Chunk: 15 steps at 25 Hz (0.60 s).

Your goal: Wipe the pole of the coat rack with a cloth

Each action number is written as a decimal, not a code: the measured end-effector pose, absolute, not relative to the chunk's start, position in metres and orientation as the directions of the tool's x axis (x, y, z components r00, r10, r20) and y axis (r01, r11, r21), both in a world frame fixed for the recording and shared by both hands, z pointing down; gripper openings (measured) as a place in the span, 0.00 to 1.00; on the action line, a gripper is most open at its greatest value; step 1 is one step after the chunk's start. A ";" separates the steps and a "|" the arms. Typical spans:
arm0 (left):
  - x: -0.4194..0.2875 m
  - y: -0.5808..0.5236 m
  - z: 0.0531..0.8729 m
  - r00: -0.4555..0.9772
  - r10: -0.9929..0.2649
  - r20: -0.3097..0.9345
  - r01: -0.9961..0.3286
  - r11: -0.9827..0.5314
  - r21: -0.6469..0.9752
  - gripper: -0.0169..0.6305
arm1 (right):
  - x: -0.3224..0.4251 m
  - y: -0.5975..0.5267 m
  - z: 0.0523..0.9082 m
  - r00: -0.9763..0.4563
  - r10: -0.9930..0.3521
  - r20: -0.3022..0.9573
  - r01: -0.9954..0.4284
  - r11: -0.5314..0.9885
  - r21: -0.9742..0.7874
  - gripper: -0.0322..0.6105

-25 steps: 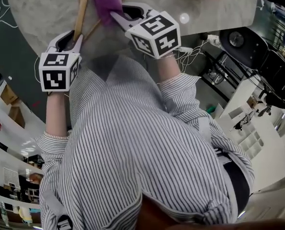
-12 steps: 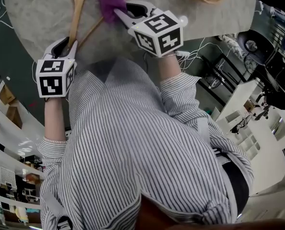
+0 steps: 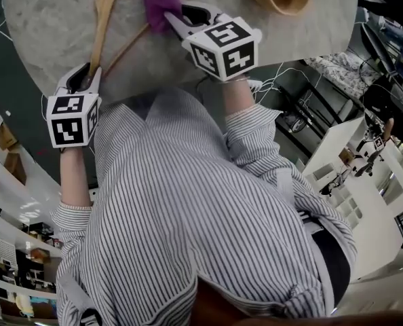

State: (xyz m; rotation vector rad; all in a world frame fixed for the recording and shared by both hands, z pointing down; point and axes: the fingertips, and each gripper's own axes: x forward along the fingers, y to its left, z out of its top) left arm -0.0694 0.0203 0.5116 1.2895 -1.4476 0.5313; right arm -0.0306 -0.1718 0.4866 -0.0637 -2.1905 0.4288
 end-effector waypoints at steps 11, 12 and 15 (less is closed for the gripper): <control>-0.071 0.020 0.511 0.162 -0.386 0.908 -0.891 0.339 0.303 0.18 | -0.029 -0.223 0.485 -0.617 0.110 0.779 -0.170 0.948 -0.269 0.16; -0.071 0.019 0.511 0.167 -0.381 0.909 -0.890 0.340 0.305 0.18 | -0.029 -0.227 0.485 -0.617 0.105 0.780 -0.174 0.948 -0.266 0.16; -0.071 0.018 0.511 0.172 -0.371 0.913 -0.888 0.343 0.306 0.18 | -0.028 -0.237 0.486 -0.614 0.095 0.784 -0.187 0.947 -0.261 0.16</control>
